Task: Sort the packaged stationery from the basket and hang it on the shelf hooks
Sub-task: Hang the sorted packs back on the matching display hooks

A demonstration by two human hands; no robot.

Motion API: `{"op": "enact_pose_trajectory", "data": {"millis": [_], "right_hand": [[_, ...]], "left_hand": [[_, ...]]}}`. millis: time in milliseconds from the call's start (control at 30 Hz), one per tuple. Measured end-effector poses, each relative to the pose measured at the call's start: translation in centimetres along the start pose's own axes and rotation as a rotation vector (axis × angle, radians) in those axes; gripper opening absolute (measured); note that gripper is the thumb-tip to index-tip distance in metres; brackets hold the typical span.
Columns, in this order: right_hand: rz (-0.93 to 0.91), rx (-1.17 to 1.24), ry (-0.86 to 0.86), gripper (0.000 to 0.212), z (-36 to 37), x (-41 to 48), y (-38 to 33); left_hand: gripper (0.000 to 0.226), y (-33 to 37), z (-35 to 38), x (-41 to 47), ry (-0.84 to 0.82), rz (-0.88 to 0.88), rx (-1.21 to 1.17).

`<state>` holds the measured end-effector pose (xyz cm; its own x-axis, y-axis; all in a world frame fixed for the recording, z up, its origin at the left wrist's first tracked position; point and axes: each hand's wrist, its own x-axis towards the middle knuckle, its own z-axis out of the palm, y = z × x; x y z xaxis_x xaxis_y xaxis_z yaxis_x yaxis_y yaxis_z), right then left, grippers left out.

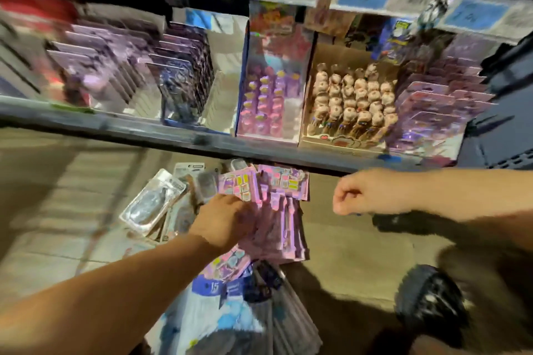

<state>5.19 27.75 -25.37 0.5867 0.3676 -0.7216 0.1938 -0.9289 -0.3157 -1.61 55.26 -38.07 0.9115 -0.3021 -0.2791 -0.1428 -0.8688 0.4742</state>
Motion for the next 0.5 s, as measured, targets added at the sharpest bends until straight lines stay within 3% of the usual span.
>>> {"op": "enact_pose_trajectory", "data": {"millis": [100, 167, 400, 500], "right_hand": [[0.083, -0.031, -0.103, 0.029, 3.3, 3.4, -2.1], [0.154, 0.013, -0.081, 0.032, 5.3, 5.8, -3.0], [0.497, 0.73, 0.344, 0.027, 9.3, 13.1, -2.9], [0.582, 0.815, 0.418, 0.03, 10.4, 14.8, -2.0]], "left_hand": [[0.063, -2.4, 0.2, -0.9, -0.071, 0.067, 0.105], [0.058, -3.7, 0.1, -0.8, -0.083, 0.098, 0.112], [0.049, -6.2, -0.5, 1.8, 0.005, 0.165, 0.18], [0.055, -6.7, 0.6, 2.3, -0.022, 0.207, 0.174]]}}
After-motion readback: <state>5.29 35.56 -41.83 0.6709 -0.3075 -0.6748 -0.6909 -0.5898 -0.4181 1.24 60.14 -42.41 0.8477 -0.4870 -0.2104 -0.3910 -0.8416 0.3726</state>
